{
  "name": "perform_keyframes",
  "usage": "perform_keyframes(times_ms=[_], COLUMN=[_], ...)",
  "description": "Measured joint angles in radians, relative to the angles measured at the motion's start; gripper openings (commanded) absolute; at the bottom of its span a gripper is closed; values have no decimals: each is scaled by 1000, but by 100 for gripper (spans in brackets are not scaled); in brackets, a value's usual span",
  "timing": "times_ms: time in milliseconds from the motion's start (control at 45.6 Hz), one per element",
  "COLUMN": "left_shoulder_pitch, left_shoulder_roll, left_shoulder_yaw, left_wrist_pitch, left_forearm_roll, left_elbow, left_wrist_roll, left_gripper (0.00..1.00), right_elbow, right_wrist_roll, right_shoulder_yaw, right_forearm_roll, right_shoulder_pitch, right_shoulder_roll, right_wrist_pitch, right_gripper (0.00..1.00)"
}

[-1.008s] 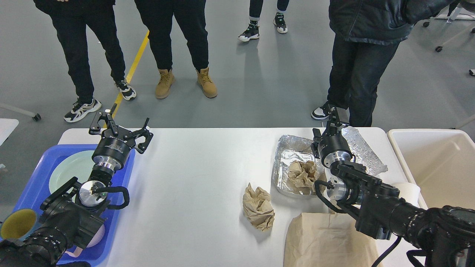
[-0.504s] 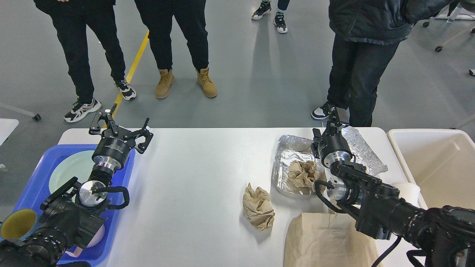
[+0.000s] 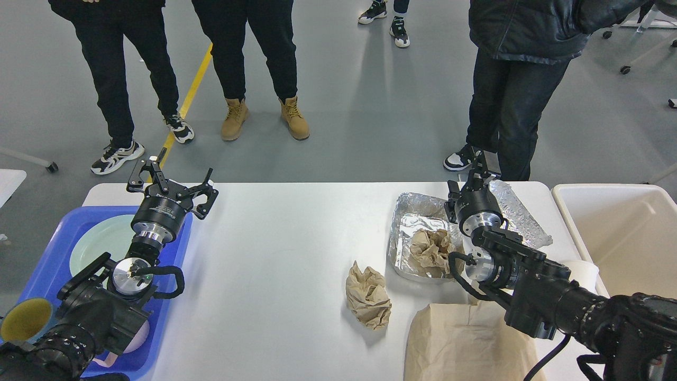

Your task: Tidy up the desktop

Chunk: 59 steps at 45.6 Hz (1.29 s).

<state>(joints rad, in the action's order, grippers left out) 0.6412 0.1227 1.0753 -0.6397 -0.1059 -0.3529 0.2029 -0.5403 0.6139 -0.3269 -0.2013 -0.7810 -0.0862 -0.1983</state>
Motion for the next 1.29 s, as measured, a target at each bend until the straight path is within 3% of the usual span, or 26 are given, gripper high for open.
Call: perform_keyframes(times_ms=[877,1293], left_shoulder_pitch=[0,0], left_shoulder_roll=[0,0], left_shoulder_yaw=[0,0], left_wrist_pitch=[0,0], left_forearm_roll=[0,0], left_elbow=[0,0], left_wrist_roll=[0,0], left_gripper=[96,96], right_elbow=[11,39], right_wrist_roll=[-1,4], right_shoulder_yaw=[-208,-214], right_forearm_roll=[0,0], right_shoulder_pitch=[3,9], right_shoulder_roll=[-42,-42], right_wrist_pitch=[0,0], right_gripper=[100,100])
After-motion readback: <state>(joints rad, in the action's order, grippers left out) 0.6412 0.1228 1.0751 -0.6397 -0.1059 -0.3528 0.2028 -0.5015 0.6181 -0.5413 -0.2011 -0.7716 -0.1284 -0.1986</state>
